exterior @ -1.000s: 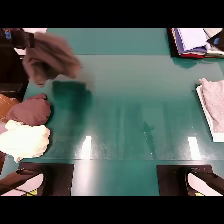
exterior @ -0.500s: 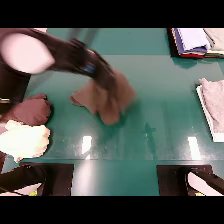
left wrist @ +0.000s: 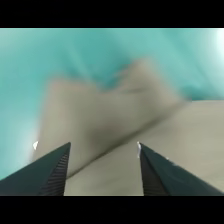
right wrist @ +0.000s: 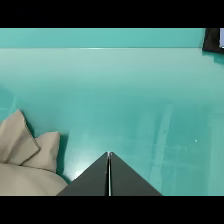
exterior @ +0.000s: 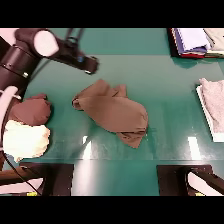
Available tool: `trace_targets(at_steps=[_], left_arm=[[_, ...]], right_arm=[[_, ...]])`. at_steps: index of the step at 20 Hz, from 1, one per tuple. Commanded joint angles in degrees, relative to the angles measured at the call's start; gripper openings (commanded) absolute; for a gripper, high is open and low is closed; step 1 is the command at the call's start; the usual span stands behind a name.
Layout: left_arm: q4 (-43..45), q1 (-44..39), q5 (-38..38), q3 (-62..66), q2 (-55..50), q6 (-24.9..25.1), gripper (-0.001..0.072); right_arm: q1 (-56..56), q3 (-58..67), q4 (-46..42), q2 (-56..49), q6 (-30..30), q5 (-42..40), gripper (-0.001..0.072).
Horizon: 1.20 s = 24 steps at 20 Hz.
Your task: Fold the shirts.
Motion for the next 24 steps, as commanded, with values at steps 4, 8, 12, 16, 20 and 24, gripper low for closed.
trace_targets(at_steps=[4,8,12,16,20,24], left_arm=[[-14.05,21.07,2.60,-19.50,-0.90,-0.33,0.0506],[-18.71,22.21,6.12,-29.11,-4.31,3.39,0.0506],[-20.11,19.21,8.15,-30.32,-7.87,4.20,0.0505],[-20.74,17.09,10.47,-29.11,-7.82,4.15,0.0098],[-18.73,17.59,6.93,-21.55,-5.81,4.33,0.0027],[-18.56,17.59,6.38,-16.33,-1.97,7.02,0.0027]], right_arm=[[-0.02,0.07,0.02,0.00,0.02,0.37,0.0020],[-0.02,0.07,0.02,0.00,0.02,0.37,0.0019],[0.00,0.07,0.02,0.00,0.02,0.50,0.0020],[-0.02,0.02,-0.02,-0.22,0.02,3.28,0.0020],[-0.02,-3.85,-0.44,-2.78,0.04,12.92,0.0020],[0.07,-26.34,0.57,-0.98,0.07,6.80,0.0025]])
